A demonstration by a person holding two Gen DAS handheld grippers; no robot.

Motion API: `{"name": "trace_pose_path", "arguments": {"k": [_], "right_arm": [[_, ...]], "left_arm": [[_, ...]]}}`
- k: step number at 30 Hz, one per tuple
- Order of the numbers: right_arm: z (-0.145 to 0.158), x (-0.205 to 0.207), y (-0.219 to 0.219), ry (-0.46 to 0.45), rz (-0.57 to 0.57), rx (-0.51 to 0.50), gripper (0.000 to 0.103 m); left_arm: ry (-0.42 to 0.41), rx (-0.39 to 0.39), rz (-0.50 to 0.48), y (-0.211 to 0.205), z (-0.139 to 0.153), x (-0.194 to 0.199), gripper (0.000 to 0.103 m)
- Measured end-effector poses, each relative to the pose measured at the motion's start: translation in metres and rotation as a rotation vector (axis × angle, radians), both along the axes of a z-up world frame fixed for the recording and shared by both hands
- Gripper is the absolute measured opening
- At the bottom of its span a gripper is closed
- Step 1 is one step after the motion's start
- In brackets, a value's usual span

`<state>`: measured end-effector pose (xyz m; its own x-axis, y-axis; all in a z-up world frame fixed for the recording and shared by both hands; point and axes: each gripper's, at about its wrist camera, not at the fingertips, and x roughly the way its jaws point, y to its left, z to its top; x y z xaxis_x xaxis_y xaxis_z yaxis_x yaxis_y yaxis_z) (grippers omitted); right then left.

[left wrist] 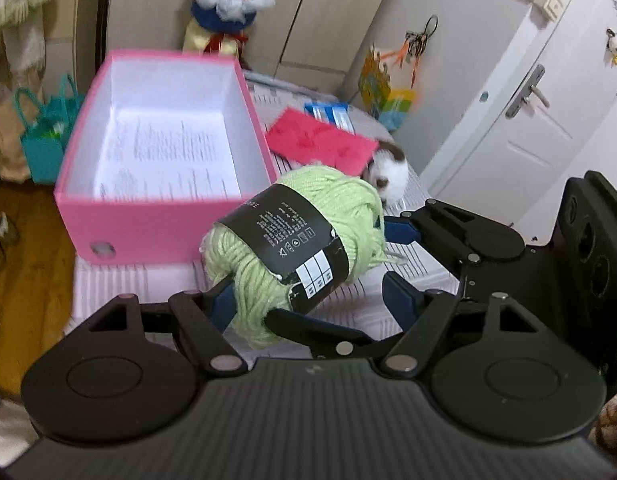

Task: Organize soft objects
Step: 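Carry the yarn ball with the right gripper into the pink box and release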

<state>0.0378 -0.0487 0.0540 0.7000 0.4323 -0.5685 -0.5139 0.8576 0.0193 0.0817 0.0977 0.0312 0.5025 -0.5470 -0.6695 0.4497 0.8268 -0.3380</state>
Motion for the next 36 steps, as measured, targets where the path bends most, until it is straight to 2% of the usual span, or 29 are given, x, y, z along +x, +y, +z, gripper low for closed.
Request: {"name": "trace_pose_path", "arguments": {"k": [3,6,12,17,20,25,30,33,34,36], "right_arm": [[0.014,0.01,0.002,-0.046,0.034,0.016,0.09],[0.018,0.03,0.002,-0.073,0.046,0.023,0.088],[0.016,0.081,0.004,-0.123,0.056,-0.027,0.088],[0.018,0.135,0.004,-0.119,0.065,-0.032,0.092],[0.017,0.168,0.006,-0.091,0.121,-0.046,0.099],[0.005,0.209,0.017,-0.064,0.173,-0.163,0.1],[-0.02,0.243,0.024,0.027,0.228,-0.262,0.098],[-0.031,0.259,0.026,0.059,0.195,-0.282,0.078],[-0.034,0.264,0.025,0.072,0.187,-0.287,0.068],[-0.04,0.274,0.022,0.108,0.176,-0.276,0.062]], "left_arm": [[-0.066,0.01,0.011,0.007,0.013,0.011,0.074],[-0.11,-0.02,0.02,0.013,0.015,0.028,0.074],[-0.128,-0.029,0.009,0.015,0.014,0.083,0.074],[-0.096,-0.026,0.035,0.014,0.013,0.142,0.074],[-0.06,-0.025,0.078,0.016,0.006,0.176,0.074],[0.016,-0.047,0.106,0.022,-0.013,0.221,0.074],[0.079,-0.046,0.147,0.027,-0.033,0.252,0.074],[0.12,-0.029,0.168,0.029,-0.046,0.268,0.074],[0.13,-0.017,0.177,0.028,-0.05,0.273,0.074],[0.133,0.003,0.195,0.028,-0.055,0.28,0.074]]}}
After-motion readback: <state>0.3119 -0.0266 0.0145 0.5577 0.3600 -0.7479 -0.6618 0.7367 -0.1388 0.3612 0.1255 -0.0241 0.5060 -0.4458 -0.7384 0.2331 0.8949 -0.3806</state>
